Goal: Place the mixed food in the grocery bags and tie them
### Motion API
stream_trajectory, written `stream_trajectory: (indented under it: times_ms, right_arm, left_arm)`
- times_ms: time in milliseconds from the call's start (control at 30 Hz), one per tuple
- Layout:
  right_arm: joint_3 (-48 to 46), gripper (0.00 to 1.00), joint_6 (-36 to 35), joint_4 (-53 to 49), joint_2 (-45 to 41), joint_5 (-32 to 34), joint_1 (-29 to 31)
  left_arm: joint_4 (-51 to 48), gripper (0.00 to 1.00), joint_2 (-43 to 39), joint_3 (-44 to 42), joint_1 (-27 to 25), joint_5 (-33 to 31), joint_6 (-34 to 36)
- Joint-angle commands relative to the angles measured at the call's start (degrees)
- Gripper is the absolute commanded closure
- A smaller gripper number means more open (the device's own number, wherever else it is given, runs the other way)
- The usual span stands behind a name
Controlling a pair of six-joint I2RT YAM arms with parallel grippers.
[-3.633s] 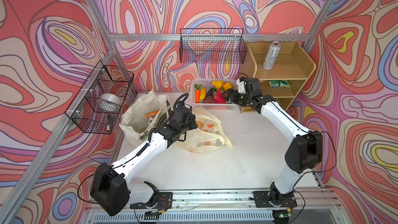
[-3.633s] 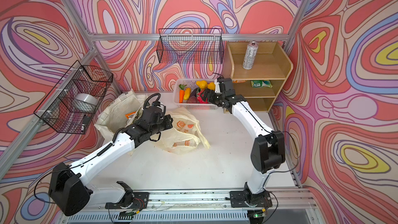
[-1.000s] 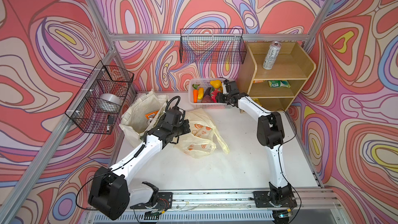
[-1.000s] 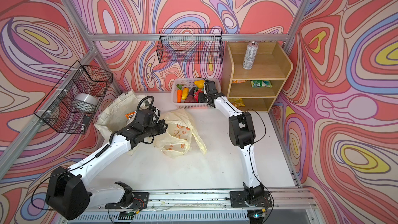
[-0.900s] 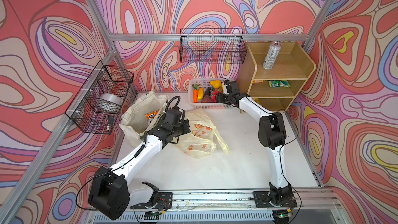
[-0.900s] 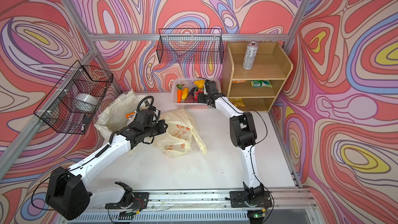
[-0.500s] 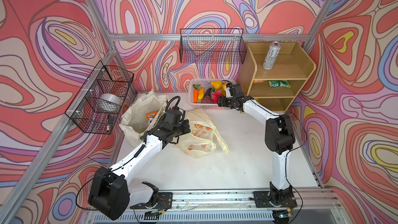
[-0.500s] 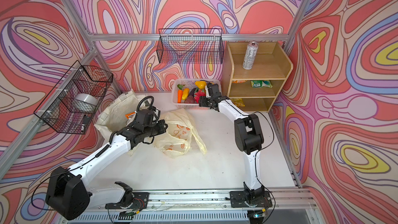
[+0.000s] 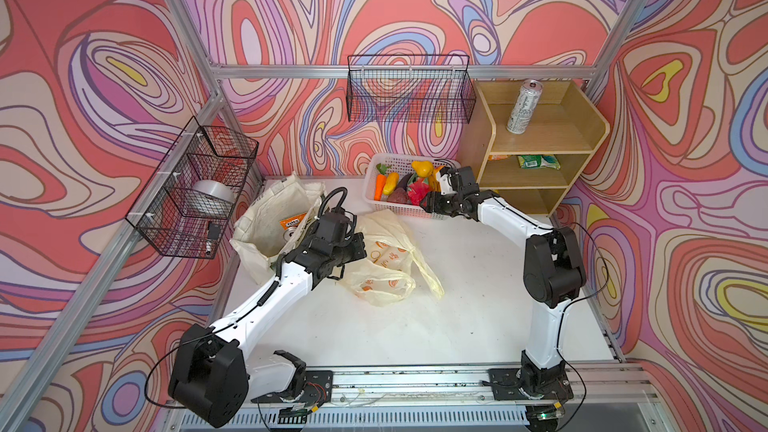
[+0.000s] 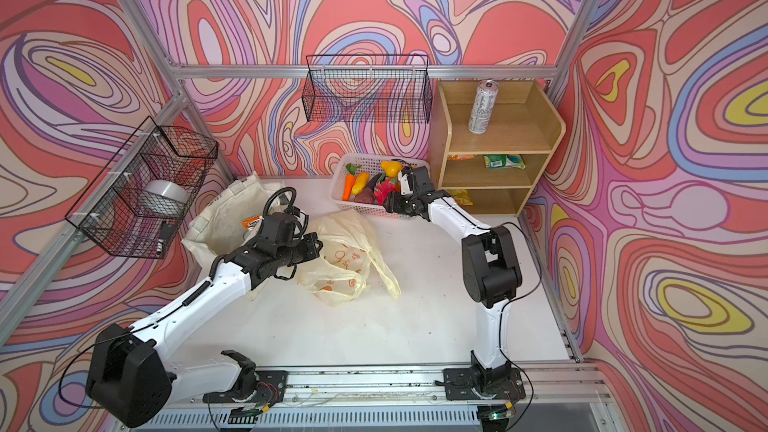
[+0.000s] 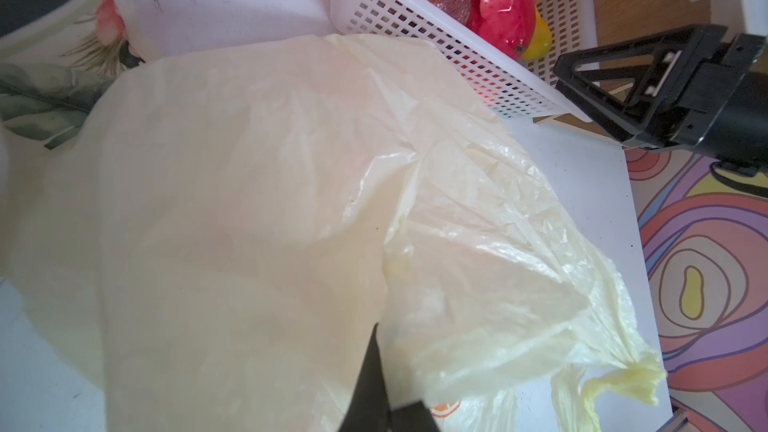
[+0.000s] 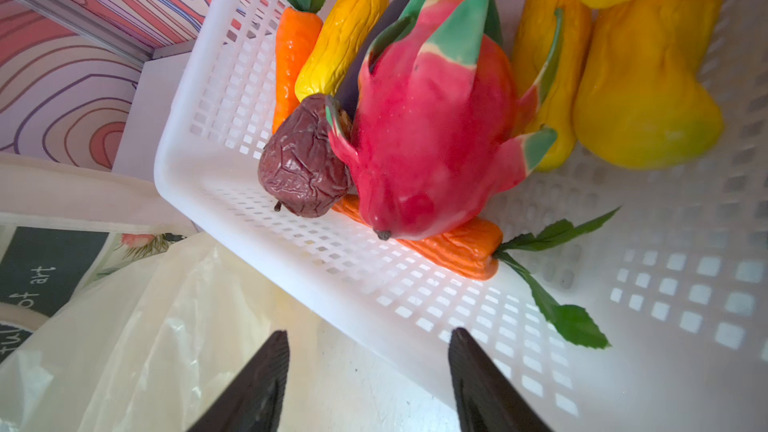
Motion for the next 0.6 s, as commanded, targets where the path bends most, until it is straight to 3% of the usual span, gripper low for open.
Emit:
stream_trajectory:
  times_ms: [0,200,567]
  right_arm:
    - [5.92,0.22,-2.83,-9.38,3.27,2.79,0.04]
    - [11.53,0.17,-4.78,-15.97,7.78,4.38,-1.10]
    - [-8.06,0.26,4.49,-6.30,-2.91,-13.66,0.15]
  left_arm:
    - [-1.02,1.00,-1.82,-1.09,0.33,-0.92,0.21]
    - [-1.87,1.00,-3.59,-1.37,0.39,-1.32,0.22]
    - [-5.73,1.00,-7.50,-2.69,0.32,-3.30,1.97]
